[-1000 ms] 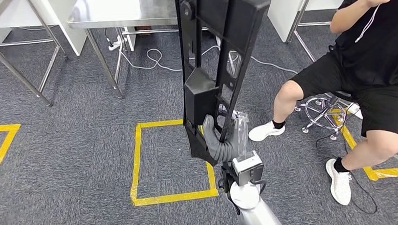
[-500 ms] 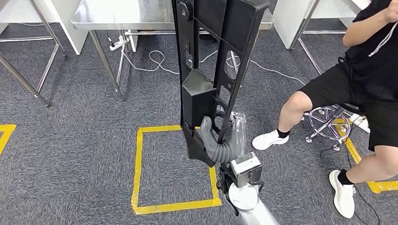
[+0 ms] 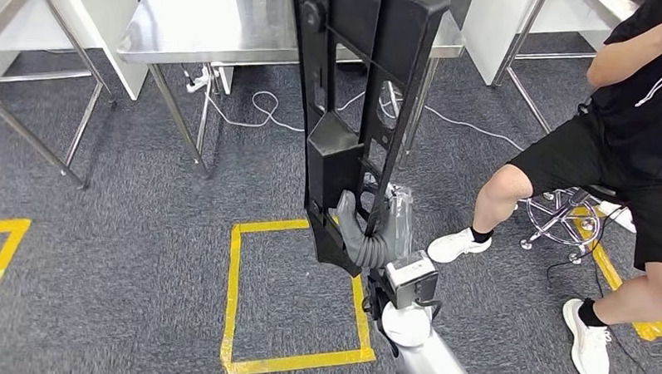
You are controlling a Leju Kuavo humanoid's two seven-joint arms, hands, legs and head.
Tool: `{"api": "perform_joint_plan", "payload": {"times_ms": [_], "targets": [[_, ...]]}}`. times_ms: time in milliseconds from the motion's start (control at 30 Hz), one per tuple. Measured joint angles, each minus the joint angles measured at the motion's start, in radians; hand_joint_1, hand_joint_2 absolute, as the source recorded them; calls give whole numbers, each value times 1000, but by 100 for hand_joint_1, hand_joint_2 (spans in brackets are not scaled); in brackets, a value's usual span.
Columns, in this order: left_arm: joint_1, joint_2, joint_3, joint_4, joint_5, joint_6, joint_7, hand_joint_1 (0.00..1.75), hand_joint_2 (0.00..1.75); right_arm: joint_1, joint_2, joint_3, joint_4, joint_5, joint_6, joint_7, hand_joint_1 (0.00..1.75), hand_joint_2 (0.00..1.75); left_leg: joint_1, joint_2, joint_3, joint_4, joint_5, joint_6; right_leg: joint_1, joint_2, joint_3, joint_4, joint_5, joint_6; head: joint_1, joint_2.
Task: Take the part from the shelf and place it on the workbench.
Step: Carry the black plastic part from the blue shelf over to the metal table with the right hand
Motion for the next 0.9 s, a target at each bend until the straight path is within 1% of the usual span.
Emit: {"api": "perform_joint_plan", "payload": {"times_ms": [33, 67, 100, 133, 167, 200, 233, 267, 300, 333, 367, 433, 467, 500, 533, 567, 600, 633, 667, 700, 733, 767, 800, 833, 867, 900], "targets": [[-1, -1, 1, 0, 0, 0, 1, 0, 175, 0, 2, 0, 0, 0, 0, 0, 175, 175, 4, 2, -39, 63, -20, -8, 0, 0, 9, -1, -7, -4, -1, 0], [-1, -1, 3, 0, 0, 1, 1, 0, 175, 2, 3, 0, -1, 0, 0, 0, 175, 175, 8, 4, -84, 123, -41, -15, 0, 0, 16, -1, -15, -5, -1, 0], [-1, -1, 4, 0, 0, 1, 2, 0, 175, 4, 3, 0, -1, 0, 0, 0, 175, 175, 12, 6, -123, 165, -56, -20, 0, 1, 25, -1, -24, -5, -1, 0], [0, -1, 6, 0, 0, 1, 2, 0, 175, 6, 3, 0, -1, 0, 0, 0, 175, 175, 14, 7, -147, 173, -50, -22, 0, 2, 36, -1, -33, -3, -1, 0], [1, -1, 7, 0, 0, 1, 3, 0, 175, 7, 3, 0, -1, 0, -1, 0, 175, 175, 16, 8, -155, 147, -23, -22, 0, 4, 49, -1, -43, -1, -1, 0], [1, 0, 8, 0, 0, 1, 3, 0, 175, 8, 4, 0, -1, 0, -1, 0, 175, 175, 17, 9, -147, 90, 25, -19, 0, 4, 64, -1, -53, 1, -1, 0], [2, 0, 9, 0, 0, 1, 3, 0, 175, 8, 4, -1, -1, 0, -1, 0, 175, 175, 16, 10, -131, 24, 80, -13, -1, 5, 76, -2, -64, 4, -1, 0], [2, 1, 9, 0, 0, 0, 3, 0, 175, 8, 5, -1, 0, 0, -2, 0, 175, 175, 13, 12, -120, -26, 113, -7, 0, 5, 84, -5, -72, 8, -1, 0], [1, 2, 10, 0, -1, -1, 3, 0, 175, 7, 6, -2, -1, 0, -2, 0, 175, 175, 8, 12, -109, -62, 134, 1, 1, 5, 89, -8, -79, 13, -1, 0], [2, 2, 10, 0, -1, -2, 2, 0, 175, 7, 7, -3, -1, 0, -2, 0, 175, 175, 3, 12, -106, -79, 137, 9, 3, 6, 93, -9, -81, 19, -1, 0], [2, 3, 10, 0, -1, -3, 2, 0, 175, 7, 8, -4, -1, 1, -2, 1, 175, 175, -2, 12, -102, -85, 131, 17, 5, 6, 99, -12, -81, 26, -2, 0], [3, 2, 10, 0, -3, -4, 0, 0, 175, 8, 8, -7, -3, 3, -2, 1, 175, 175, -1, 9, -76, -107, 135, 32, 11, 5, 107, -4, -86, 35, -2, 0], [2, 1, 10, 0, -3, -5, -1, 0, 175, 7, 8, -8, -4, 5, -2, 1, 175, 175, 1, 8, -61, -114, 134, 38, 12, 4, 98, 19, -93, 37, -1, 0], [1, 1, 10, 0, -3, -6, -2, 0, 175, 5, 8, -9, -5, 7, -2, 1, 175, 175, 3, 7, -48, -121, 132, 43, 12, 4, 74, 64, -106, 36, 0, 0], [0, 1, 10, 0, -3, -6, -3, 0, 175, 5, 8, -9, -6, 9, -2, 2, 175, 175, 3, 7, -39, -124, 127, 47, 10, 4, 36, 127, -124, 34, 1, 0], [-1, 1, 10, 0, -3, -7, -3, 0, 175, 6, 7, -10, -6, 10, -2, 2, 175, 175, 3, 6, -34, -124, 121, 50, 9, 4, -11, 194, -143, 33, 2, 0], [-1, 1, 10, 0, -4, -7, -3, 0, 175, 8, 6, -11, -6, 10, -2, 2, 175, 175, 3, 5, -28, -124, 113, 50, 7, 4, -55, 244, -159, 35, 2, 0], [-1, 0, 10, 0, -4, -8, -3, 0, 175, 11, 5, -12, -6, 11, -1, 3, 175, 175, 3, 3, -19, -124, 105, 49, 6, 4, -83, 264, -162, 40, 2, 0], [0, 0, 10, 0, -4, -8, -3, 0, 175, 13, 5, -14, -6, 12, -1, 3, 175, 175, 3, 2, -8, -124, 97, 47, 4, 4, -93, 246, -145, 49, 3, 0], [1, -1, 10, 0, -4, -8, -3, 0, 175, 14, 5, -15, -6, 14, -1, 3, 175, 175, 3, 0, 6, -124, 87, 44, 1, 3, -85, 193, -109, 63, 3, 0], [1, -1, 10, 0, -5, -8, -3, 0, 175, 14, 5, -15, -6, 15, 0, 4, 175, 175, 3, -1, 18, -124, 76, 40, -2, 1, -67, 122, -58, 75, 3, 0], [1, -2, 11, 0, -5, -9, -3, 0, 175, 15, 5, -16, -6, 16, 0, 4, 175, 175, 3, -2, 29, -123, 66, 35, -3, -2, -53, 61, -22, 78, 3, 0], [0, -1, 11, 0, -5, -9, -3, 0, 175, 15, 5, -16, -5, 16, 1, 4, 175, 175, 1, -3, 34, -122, 57, 29, -2, -5, -39, 19, 4, 73, 3, 0], [-1, -1, 11, 0, -5, -9, -3, 0, 175, 16, 5, -17, -5, 16, 1, 4, 175, 175, 0, -3, 37, -121, 50, 23, -1, -8, -34, 1, 17, 61, 3, 0], [-1, 0, 11, 0, -5, -9, -3, 0, 175, 17, 5, -17, -5, 16, 1, 5, 175, 175, -1, -3, 39, -119, 46, 18, 1, -9, -33, 1, 14, 47, 2, 0], [-2, 0, 11, 0, -5, -9, -3, 0, 175, 17, 6, -18, -6, 16, 1, 6, 175, 175, -2, -2, 37, -113, 45, 14, -2, -8, -27, 0, 18, 38, 2, 0]]}}
